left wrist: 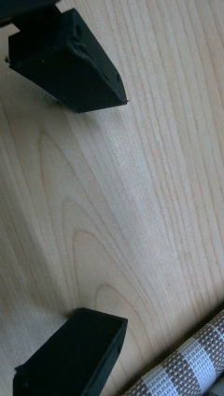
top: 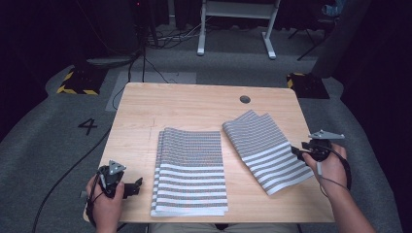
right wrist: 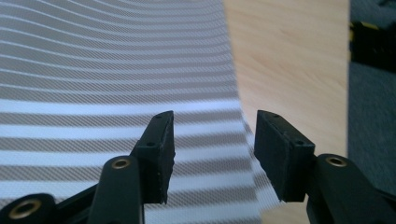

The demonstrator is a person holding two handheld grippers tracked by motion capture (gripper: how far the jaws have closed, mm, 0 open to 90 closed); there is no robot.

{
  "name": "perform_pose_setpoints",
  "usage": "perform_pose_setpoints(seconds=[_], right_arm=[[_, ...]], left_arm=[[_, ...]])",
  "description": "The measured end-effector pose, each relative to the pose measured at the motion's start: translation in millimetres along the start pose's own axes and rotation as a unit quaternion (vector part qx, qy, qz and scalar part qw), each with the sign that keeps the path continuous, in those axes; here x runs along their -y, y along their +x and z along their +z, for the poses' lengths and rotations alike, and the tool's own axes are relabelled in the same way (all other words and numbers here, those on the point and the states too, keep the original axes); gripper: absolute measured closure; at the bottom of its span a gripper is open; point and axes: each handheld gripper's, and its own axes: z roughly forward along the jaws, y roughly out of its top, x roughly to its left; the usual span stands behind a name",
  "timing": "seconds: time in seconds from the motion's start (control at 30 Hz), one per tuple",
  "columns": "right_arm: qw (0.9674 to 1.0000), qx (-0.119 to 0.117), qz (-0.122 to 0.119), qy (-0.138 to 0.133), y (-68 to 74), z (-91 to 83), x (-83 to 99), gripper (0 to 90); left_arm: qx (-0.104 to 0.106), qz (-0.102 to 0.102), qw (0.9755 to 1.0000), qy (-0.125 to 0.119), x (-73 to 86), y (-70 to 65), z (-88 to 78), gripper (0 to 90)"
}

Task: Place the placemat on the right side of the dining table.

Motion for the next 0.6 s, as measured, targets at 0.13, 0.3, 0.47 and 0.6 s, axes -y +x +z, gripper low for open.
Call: perform_pose_setpoints(seconds=[0.13, 0.3, 0.47, 0.6], right_arm=[[0.9989, 0.019, 0.037, 0.023, -17.8, 4.2, 21.2, 44.8], [0.9969, 0.017, 0.052, 0.056, -24.6, 14.8, 43.1, 40.5], [0.9953, 0.022, 0.071, 0.062, -21.3, 16.9, 59.6, 36.5], [0.9952, 0.023, 0.075, 0.060, -20.2, 16.0, 60.9, 40.6]], left_arm=[[0.000, 0.000, 1.0000, 0.000, 0.0, 0.0, 0.0, 0.0], [0.000, 0.000, 1.0000, 0.000, 0.0, 0.0, 0.0, 0.0], [0.000, 0.000, 1.0000, 0.000, 0.0, 0.0, 0.0, 0.0], [0.000, 0.001, 1.0000, 0.001, 0.0, 0.0, -0.2, 0.0]])
